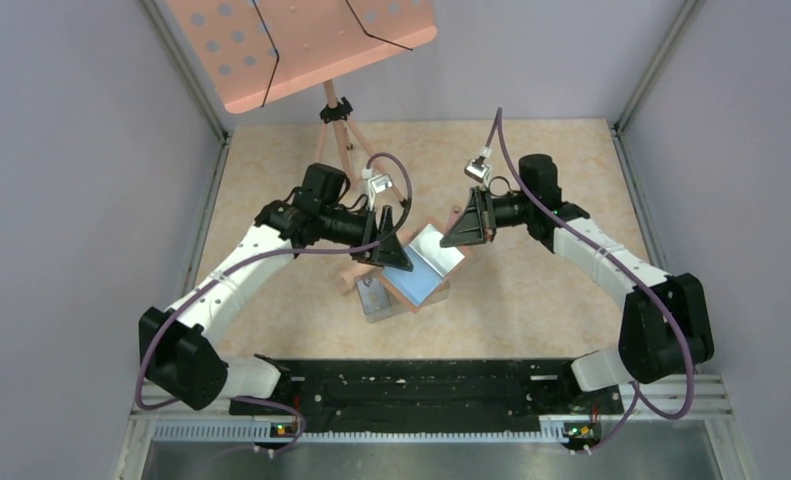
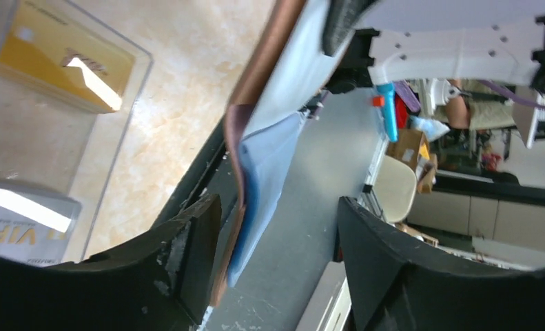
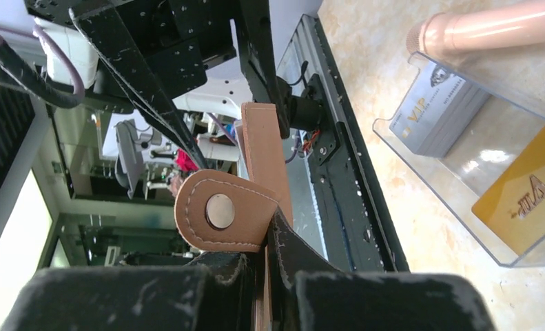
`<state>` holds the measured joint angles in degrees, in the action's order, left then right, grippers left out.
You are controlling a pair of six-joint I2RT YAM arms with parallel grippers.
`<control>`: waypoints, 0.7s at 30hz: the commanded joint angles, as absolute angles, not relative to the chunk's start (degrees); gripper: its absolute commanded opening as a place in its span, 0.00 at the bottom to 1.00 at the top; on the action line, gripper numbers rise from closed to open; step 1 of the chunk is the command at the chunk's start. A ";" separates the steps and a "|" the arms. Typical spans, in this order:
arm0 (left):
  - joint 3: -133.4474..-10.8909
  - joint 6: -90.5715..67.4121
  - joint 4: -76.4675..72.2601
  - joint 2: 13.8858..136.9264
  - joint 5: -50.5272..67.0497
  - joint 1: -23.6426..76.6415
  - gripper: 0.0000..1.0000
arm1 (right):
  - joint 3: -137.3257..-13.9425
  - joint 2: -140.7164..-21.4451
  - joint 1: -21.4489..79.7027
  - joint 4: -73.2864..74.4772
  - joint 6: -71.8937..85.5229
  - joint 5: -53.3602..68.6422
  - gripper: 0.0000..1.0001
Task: Put the credit cards into the card holder
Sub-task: Place the card holder at the center of the board.
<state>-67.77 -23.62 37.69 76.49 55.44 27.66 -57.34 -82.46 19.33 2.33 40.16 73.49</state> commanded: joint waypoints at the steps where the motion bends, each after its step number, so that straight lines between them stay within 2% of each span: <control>1: -70.62 -23.31 36.12 74.65 43.54 27.67 0.71 | -55.05 -78.19 16.84 0.38 42.06 70.21 0.00; 5: -71.60 -24.60 35.27 73.38 34.45 27.65 0.73 | -51.78 -75.95 13.23 0.76 42.95 66.60 0.00; 8: -71.78 -25.40 33.18 72.67 31.94 27.67 0.74 | -48.96 -73.82 9.56 0.89 43.65 64.28 0.00; 15: -71.26 -27.70 31.57 73.65 32.29 27.62 0.74 | -41.16 -69.94 -1.91 1.38 44.25 60.22 0.00; 21: -70.61 -29.02 30.70 74.20 34.15 27.60 0.73 | -36.57 -68.79 -7.33 0.89 42.89 55.57 0.00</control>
